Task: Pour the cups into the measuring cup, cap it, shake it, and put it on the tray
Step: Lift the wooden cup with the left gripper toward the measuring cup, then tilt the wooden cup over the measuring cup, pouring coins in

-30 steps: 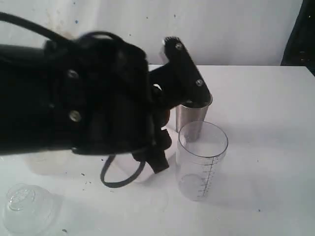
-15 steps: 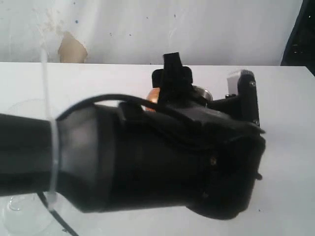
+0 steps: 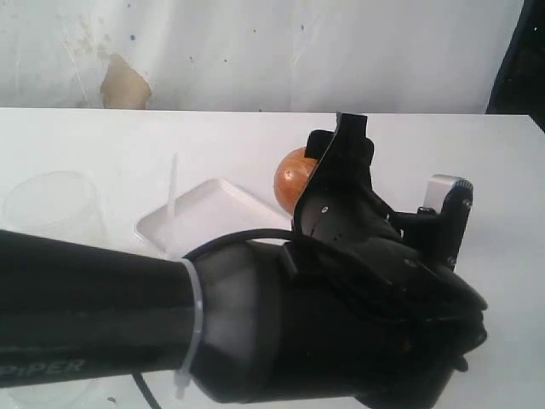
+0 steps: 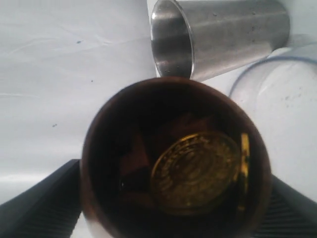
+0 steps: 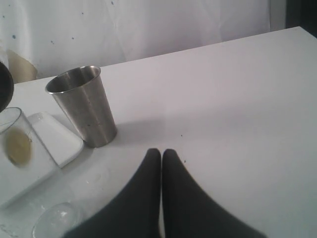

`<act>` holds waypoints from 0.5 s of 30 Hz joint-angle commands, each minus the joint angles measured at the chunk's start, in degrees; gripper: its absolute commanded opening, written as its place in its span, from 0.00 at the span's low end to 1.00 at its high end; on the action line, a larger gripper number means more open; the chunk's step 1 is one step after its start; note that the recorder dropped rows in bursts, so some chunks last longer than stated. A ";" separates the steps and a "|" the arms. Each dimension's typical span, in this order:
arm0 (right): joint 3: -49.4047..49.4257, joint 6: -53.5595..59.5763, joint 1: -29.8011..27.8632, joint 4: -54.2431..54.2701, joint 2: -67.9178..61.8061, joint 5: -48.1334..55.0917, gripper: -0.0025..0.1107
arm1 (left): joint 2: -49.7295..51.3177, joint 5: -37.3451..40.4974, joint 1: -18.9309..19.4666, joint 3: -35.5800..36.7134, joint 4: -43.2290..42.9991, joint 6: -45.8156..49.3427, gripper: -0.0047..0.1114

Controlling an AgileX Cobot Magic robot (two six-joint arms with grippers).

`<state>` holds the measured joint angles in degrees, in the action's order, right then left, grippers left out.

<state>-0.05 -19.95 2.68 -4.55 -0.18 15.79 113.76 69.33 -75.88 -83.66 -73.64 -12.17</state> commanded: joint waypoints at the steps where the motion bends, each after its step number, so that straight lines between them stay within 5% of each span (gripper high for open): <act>1: 0.05 -0.10 0.20 0.06 0.18 -0.71 0.02 | -0.37 0.63 -0.17 -0.33 -3.98 2.12 0.04; 15: 0.05 -0.10 0.20 0.06 0.18 -0.83 0.02 | -3.08 0.63 -0.17 -0.33 -5.00 3.10 0.04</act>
<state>-0.05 -19.95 2.68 -4.55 -0.18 15.79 113.14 69.20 -75.88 -83.66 -76.84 -8.99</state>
